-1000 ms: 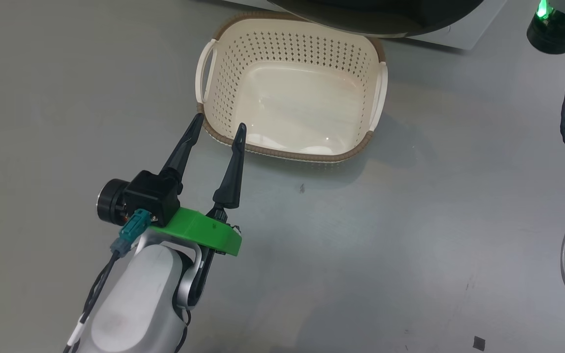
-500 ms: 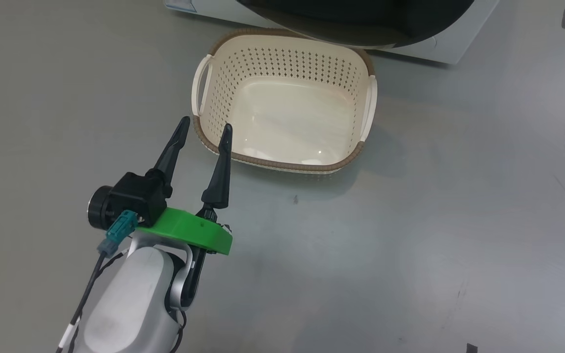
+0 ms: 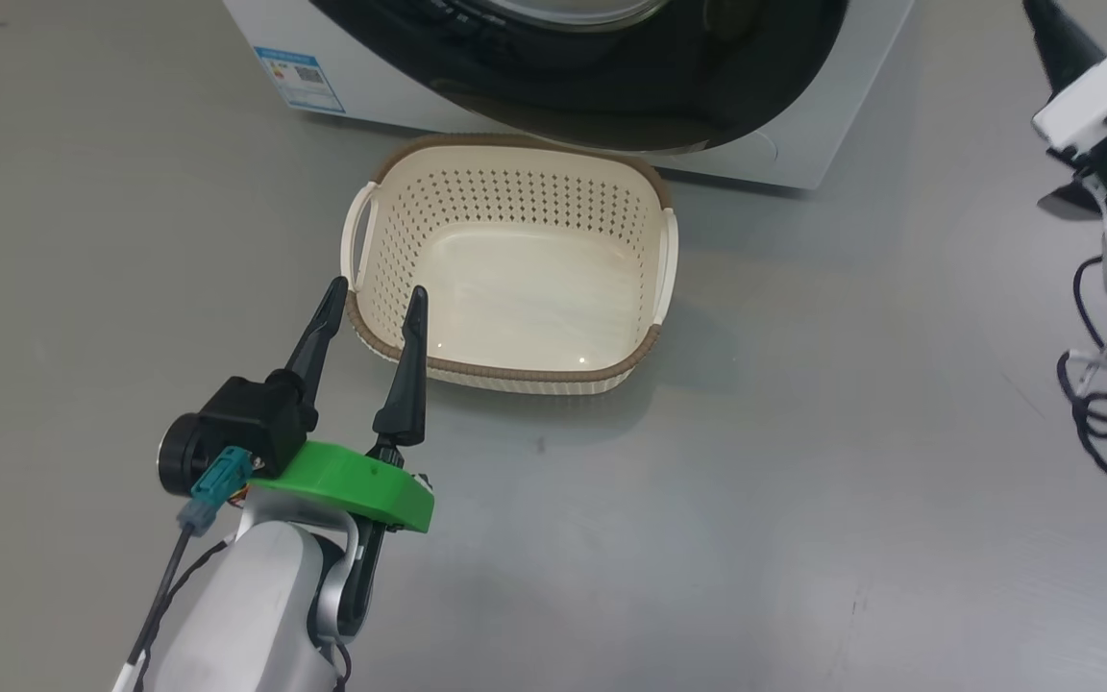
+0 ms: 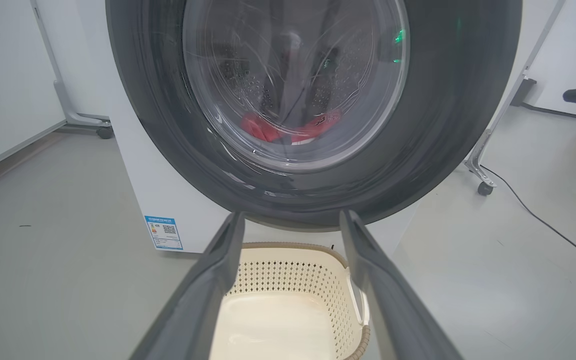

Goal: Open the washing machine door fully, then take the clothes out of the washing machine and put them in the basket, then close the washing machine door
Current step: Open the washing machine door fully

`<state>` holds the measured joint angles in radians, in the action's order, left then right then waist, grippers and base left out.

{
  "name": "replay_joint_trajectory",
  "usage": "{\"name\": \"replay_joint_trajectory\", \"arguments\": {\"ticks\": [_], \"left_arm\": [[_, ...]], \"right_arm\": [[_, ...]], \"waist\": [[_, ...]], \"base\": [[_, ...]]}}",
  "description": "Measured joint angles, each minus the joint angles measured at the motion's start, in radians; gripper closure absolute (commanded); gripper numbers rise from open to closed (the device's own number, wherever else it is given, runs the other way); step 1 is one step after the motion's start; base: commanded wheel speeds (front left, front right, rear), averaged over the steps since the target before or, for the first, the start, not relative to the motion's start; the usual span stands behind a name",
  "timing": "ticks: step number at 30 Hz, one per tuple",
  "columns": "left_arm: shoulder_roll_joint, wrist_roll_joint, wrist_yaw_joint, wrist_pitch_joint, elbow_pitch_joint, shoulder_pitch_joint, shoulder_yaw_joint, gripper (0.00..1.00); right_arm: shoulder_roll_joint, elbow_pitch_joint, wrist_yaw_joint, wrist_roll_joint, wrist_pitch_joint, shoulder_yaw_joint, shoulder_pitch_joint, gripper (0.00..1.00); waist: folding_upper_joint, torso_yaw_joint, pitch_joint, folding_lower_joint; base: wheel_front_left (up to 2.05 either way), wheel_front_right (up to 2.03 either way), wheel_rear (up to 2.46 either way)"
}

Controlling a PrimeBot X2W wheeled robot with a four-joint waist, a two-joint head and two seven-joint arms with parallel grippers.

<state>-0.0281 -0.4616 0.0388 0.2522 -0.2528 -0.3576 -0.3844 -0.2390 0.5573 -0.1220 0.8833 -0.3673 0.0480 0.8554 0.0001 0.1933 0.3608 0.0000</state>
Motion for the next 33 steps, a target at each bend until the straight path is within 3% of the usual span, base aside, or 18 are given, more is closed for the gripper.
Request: {"name": "replay_joint_trajectory", "arguments": {"ticks": [11,26,27,28,29,33], "left_arm": [[-0.001,0.015,0.0,0.0,-0.002,0.04,0.056,0.0],[-0.002,0.022,0.0,0.0,0.005,0.075,0.077,0.0],[-0.002,0.023,0.0,0.0,0.005,0.077,0.078,0.0],[-0.002,0.023,0.0,0.0,0.005,0.08,0.08,0.0],[-0.002,0.023,0.0,0.0,0.005,0.08,0.08,0.0],[-0.002,0.023,0.0,0.0,0.006,0.09,0.082,0.0]], "right_arm": [[-0.004,-0.152,0.0,-0.12,0.196,0.14,-0.228,1.0],[-0.013,-0.233,0.001,-0.225,0.425,0.138,-0.485,1.0],[-0.009,-0.236,0.002,-0.227,0.439,0.137,-0.498,0.72],[-0.008,-0.24,0.002,-0.233,0.453,0.137,-0.51,0.28],[-0.008,-0.24,0.002,-0.233,0.453,0.137,-0.51,0.0],[-0.008,-0.261,0.012,-0.263,0.503,0.138,-0.553,0.0]], "waist": [[0.0,-0.071,-0.07,0.0],[0.0,-0.121,-0.121,0.0],[0.0,-0.122,-0.122,0.0],[0.0,-0.124,-0.122,0.0],[0.0,-0.124,-0.122,0.0],[0.0,-0.129,-0.127,0.0]], "base": [[0.0,0.0,0.0],[0.0,0.0,0.0],[0.0,0.0,0.0],[0.0,0.0,0.0],[0.0,0.0,0.0],[0.0,0.0,0.0]]}}
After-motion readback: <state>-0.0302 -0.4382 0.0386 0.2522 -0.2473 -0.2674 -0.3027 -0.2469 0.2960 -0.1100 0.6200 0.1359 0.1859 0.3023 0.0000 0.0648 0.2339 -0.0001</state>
